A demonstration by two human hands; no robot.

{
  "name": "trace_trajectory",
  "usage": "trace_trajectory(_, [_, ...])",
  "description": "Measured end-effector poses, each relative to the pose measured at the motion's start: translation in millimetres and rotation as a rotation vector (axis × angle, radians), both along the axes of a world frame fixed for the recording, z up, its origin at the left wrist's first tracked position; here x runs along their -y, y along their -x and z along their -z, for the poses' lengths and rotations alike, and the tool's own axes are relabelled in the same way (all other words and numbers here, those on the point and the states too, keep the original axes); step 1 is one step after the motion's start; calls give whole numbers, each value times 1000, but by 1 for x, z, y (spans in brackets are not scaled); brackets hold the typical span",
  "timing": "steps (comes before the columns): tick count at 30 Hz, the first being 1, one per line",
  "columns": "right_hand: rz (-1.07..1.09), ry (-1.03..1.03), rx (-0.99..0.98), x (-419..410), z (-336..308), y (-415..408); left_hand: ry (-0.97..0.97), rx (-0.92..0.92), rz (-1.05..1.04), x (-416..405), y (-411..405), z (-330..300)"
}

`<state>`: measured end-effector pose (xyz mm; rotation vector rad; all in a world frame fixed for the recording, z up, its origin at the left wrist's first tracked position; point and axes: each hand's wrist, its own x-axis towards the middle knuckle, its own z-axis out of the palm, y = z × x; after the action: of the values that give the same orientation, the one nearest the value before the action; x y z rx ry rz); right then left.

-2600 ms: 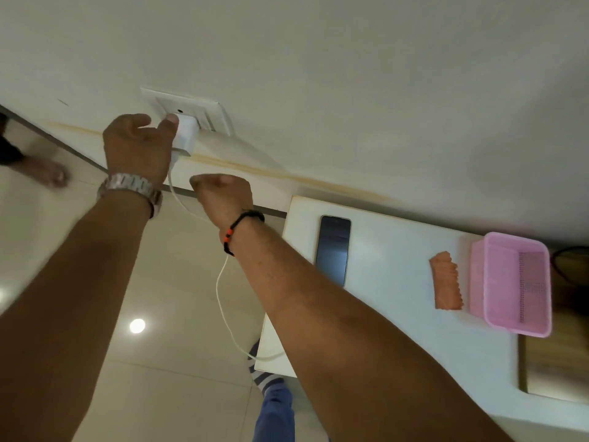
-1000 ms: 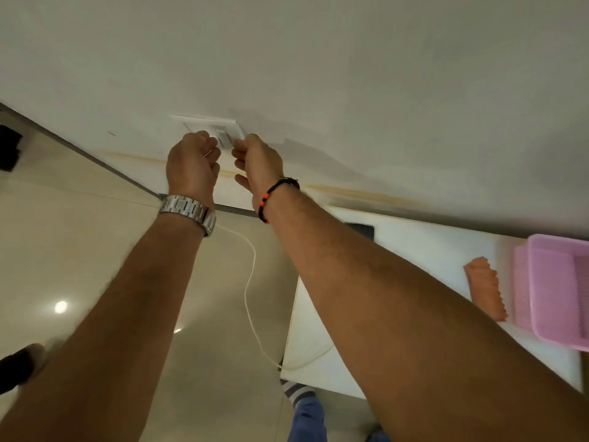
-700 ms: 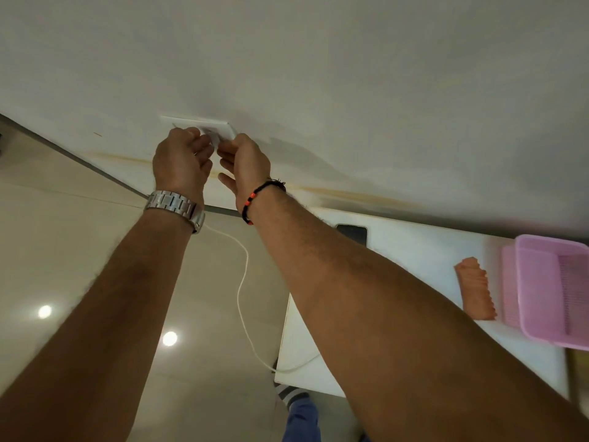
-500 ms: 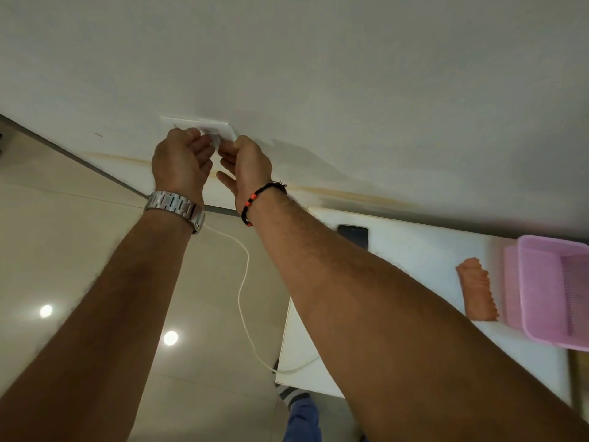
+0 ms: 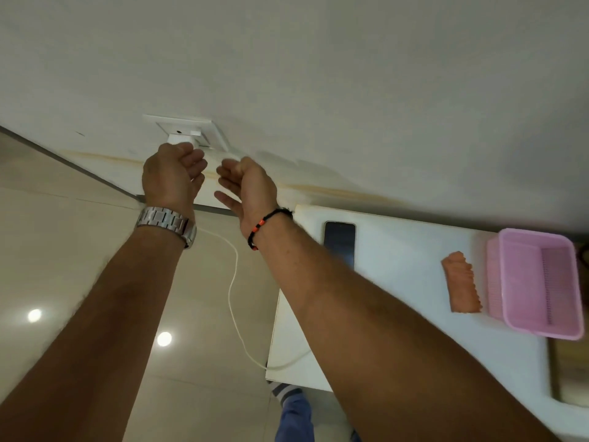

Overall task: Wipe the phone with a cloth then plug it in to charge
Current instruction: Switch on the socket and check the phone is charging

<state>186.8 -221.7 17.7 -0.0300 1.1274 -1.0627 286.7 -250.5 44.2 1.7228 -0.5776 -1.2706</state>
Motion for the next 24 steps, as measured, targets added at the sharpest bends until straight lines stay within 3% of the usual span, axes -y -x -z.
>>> trace_trajectory(15, [111,-254,-129,-176,78,80,-284,-81,261,-108,71,87])
trace_trajectory(24, [84,-428,-371,-230,115,113,-466,-39,395,-140,101,141])
